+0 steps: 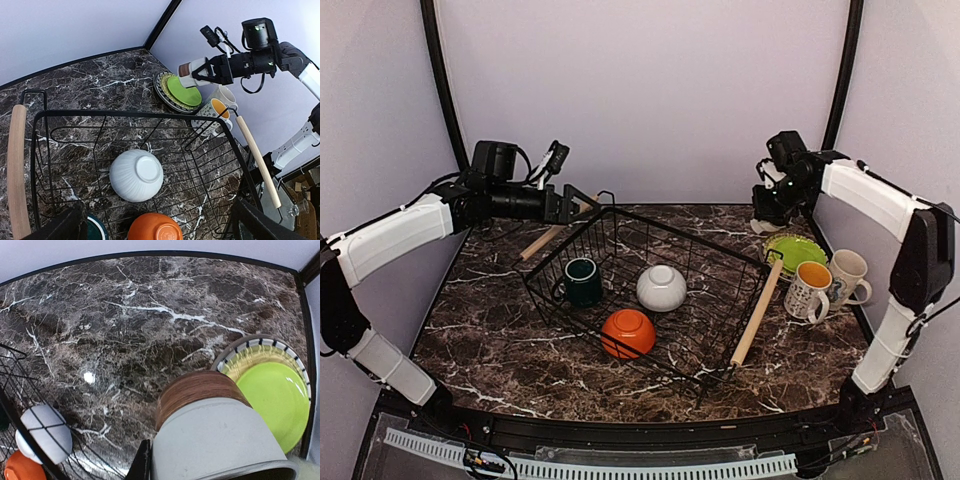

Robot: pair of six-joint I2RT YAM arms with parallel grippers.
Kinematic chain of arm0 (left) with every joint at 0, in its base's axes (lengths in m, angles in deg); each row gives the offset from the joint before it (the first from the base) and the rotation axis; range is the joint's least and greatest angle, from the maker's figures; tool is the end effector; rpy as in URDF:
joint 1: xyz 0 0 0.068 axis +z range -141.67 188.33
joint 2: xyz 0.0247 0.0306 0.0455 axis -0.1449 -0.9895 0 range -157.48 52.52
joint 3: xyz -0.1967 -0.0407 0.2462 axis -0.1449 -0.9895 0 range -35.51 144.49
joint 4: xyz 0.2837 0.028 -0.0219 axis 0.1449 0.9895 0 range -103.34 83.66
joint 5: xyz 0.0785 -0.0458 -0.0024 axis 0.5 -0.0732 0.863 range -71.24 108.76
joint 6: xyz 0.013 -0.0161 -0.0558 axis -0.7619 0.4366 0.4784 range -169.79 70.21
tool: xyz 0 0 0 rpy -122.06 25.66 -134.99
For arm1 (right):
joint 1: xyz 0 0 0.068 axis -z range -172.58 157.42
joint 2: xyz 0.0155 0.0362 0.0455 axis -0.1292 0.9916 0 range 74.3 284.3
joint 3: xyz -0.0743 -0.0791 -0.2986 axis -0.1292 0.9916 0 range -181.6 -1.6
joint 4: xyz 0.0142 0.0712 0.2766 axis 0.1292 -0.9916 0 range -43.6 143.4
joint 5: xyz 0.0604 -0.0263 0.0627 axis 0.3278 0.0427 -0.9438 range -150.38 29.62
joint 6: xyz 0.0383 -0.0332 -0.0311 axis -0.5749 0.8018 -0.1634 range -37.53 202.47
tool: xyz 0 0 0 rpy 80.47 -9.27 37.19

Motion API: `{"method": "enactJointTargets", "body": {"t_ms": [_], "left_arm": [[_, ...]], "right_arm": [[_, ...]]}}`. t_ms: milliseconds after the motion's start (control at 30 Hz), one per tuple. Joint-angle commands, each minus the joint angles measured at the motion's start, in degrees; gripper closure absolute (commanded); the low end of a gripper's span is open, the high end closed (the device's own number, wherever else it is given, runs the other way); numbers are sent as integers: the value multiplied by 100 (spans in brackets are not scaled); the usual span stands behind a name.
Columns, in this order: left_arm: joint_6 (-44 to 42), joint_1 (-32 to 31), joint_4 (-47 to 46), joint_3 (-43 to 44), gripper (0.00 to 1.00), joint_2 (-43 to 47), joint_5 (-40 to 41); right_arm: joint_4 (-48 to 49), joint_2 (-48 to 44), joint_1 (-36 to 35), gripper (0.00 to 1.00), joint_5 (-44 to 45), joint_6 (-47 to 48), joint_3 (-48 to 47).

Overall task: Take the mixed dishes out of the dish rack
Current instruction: Place the cup at the corner of the board.

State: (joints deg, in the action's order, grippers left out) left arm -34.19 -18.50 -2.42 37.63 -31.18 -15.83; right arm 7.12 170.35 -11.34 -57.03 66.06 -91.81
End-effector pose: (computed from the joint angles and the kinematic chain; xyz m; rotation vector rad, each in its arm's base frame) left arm 0.3151 -0.1872 0.3910 0.6132 1.9344 -1.0654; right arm 0.3801 0.1264 0.3613 -0.0263 2.4878 0.1886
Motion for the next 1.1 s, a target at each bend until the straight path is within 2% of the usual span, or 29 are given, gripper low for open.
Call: {"method": "enactJointTargets", "body": {"t_ms": [0, 100, 300, 500, 867, 1067], "left_arm": [[-114, 11, 207, 186, 1, 72, 32], [-145, 6, 363, 269, 1, 19, 99], [-192, 2, 581, 396, 1, -148, 140], [-231, -32, 826, 518, 1, -316, 295], [-704, -444, 1563, 881, 4, -611, 966], [-847, -722, 1868, 1069, 5, -803, 1123]], "right_arm": [[332, 829, 41, 100, -469, 256, -715], [322, 1381, 40, 100, -665, 260, -1089], [232, 2288, 45, 100, -484, 410, -1697], [-15, 3056, 48, 100, 317, 600, -2358], [-62, 3714, 82, 100, 269, 735, -2972], [-102, 3813, 92, 90, 132, 726, -3065]]}}
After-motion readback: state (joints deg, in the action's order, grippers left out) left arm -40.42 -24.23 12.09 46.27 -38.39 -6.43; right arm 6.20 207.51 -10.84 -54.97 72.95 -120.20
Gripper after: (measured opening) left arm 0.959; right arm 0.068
